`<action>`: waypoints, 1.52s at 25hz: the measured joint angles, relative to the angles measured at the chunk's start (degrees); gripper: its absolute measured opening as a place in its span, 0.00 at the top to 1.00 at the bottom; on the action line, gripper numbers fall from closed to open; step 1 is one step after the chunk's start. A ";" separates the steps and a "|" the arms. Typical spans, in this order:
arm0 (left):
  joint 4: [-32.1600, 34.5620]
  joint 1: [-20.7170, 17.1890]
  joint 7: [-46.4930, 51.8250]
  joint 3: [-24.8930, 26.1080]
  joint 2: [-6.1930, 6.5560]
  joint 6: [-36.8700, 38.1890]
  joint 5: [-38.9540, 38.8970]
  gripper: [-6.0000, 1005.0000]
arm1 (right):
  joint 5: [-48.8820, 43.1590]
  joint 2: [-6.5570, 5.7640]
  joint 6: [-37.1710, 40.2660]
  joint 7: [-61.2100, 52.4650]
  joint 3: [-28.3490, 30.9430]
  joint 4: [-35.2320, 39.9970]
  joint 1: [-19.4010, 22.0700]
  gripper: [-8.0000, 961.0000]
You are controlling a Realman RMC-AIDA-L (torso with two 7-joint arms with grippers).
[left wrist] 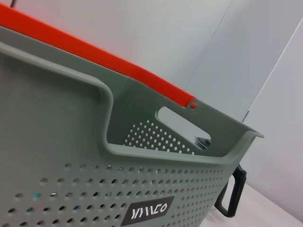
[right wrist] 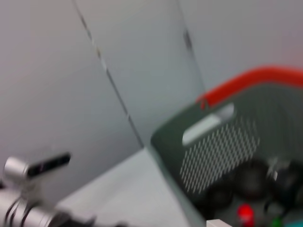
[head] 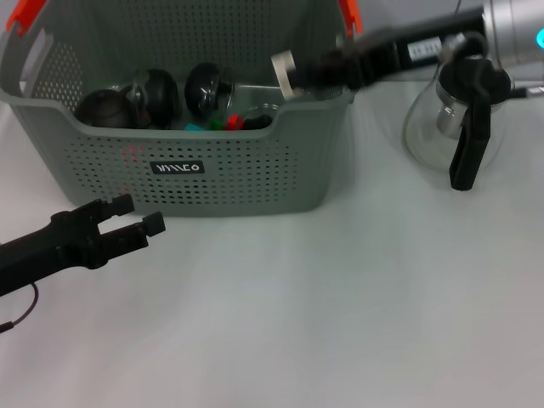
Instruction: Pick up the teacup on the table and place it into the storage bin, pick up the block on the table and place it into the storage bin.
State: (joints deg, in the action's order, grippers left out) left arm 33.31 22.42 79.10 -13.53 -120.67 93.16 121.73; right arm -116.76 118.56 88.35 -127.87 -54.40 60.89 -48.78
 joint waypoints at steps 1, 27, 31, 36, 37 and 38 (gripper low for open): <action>0.00 -0.01 0.00 0.01 0.00 0.00 0.00 0.16 | 0.73 0.20 -1.86 0.56 -0.11 -0.16 -0.14 0.80; -0.18 0.09 0.03 0.00 -0.10 0.08 0.00 0.16 | -11.74 1.84 -43.76 -3.02 -18.98 -24.94 -24.67 0.72; -0.18 0.07 0.04 0.00 -0.14 0.46 -0.01 0.16 | -12.43 1.78 -46.00 -4.31 -21.01 -25.51 -24.81 0.70; -0.18 -0.03 0.06 0.42 -0.19 0.65 -0.38 0.16 | -4.53 1.93 -44.55 0.97 -20.84 -14.91 -17.68 0.69; -0.17 -0.05 0.06 0.69 -0.17 0.66 -0.50 0.16 | -0.58 1.91 -43.16 3.78 -20.91 -11.38 -14.52 0.65; -0.18 -0.02 0.07 0.94 -0.16 0.69 -0.60 0.16 | 4.79 1.85 -41.29 7.78 -20.98 -8.27 -11.39 0.60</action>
State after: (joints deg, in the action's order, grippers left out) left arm 33.13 22.40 79.17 -12.60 -120.83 93.85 121.13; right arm -111.96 120.41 47.06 -120.09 -75.38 52.63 -60.18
